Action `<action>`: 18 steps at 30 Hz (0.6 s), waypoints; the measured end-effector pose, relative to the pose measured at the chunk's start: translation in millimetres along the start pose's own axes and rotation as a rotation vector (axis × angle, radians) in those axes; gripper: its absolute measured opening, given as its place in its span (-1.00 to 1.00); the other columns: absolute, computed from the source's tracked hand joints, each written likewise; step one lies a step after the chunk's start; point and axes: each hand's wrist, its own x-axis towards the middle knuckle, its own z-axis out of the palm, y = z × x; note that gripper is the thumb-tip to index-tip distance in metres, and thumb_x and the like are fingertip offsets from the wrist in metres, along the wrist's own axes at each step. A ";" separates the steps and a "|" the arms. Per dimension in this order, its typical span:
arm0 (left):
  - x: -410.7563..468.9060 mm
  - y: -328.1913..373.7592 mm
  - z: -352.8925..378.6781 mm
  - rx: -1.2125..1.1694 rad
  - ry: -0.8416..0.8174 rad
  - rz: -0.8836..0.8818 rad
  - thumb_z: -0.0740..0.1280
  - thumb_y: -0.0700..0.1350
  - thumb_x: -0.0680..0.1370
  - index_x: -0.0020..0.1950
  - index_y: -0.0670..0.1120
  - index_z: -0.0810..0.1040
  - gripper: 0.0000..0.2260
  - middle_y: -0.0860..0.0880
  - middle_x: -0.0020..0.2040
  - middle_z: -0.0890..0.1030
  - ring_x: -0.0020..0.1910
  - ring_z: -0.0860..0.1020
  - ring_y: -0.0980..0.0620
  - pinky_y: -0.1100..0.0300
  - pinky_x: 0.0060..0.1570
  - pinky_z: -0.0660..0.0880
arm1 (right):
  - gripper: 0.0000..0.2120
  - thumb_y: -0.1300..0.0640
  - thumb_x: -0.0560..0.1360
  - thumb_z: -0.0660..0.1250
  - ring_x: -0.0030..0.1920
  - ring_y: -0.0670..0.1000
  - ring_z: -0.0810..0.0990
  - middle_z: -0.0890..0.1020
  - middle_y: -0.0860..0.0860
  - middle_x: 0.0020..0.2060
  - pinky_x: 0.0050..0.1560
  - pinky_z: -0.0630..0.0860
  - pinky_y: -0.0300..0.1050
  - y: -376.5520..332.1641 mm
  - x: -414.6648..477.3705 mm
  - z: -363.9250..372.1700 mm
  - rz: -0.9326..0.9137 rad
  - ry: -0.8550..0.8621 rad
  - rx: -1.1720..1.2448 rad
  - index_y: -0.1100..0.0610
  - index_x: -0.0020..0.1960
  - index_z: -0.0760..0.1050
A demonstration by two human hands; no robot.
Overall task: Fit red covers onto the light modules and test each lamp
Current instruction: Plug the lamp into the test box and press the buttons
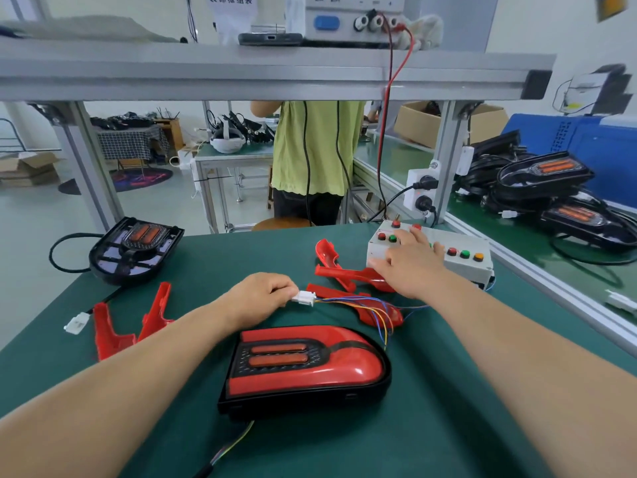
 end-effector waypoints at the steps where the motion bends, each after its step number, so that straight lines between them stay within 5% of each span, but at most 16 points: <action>1: -1.3 -1.7 2.2 -0.030 0.018 -0.008 0.26 -0.02 0.63 -0.17 0.15 0.59 -0.80 0.28 -0.28 0.59 -0.25 0.51 0.33 0.47 -0.20 0.36 | -0.44 -0.28 0.62 0.02 0.59 0.13 -0.07 0.12 0.03 0.58 0.49 -0.04 0.36 2.2 1.2 0.1 -0.005 -0.002 -0.015 0.04 0.19 0.64; 4: -0.7 -3.3 4.3 -0.072 0.031 -0.017 0.29 -0.01 0.62 -0.19 0.18 0.58 -0.79 0.39 -0.29 0.56 -0.24 0.50 0.40 0.42 -0.15 0.36 | -0.44 -0.31 0.61 0.02 0.59 0.11 -0.08 0.10 0.00 0.60 0.49 -0.07 0.36 4.6 4.9 2.8 -0.045 0.018 -0.047 0.01 0.20 0.65; 18: 1.7 -5.1 5.9 -0.086 0.056 -0.027 0.29 0.00 0.62 -0.24 0.19 0.58 -0.76 0.20 -0.28 0.58 -0.20 0.52 0.26 0.29 -0.11 0.40 | -0.33 -0.40 0.57 -0.01 0.56 0.09 0.08 0.26 -0.06 0.53 0.50 -0.02 0.33 -7.2 16.7 1.0 -0.072 0.023 -0.165 0.01 0.36 0.54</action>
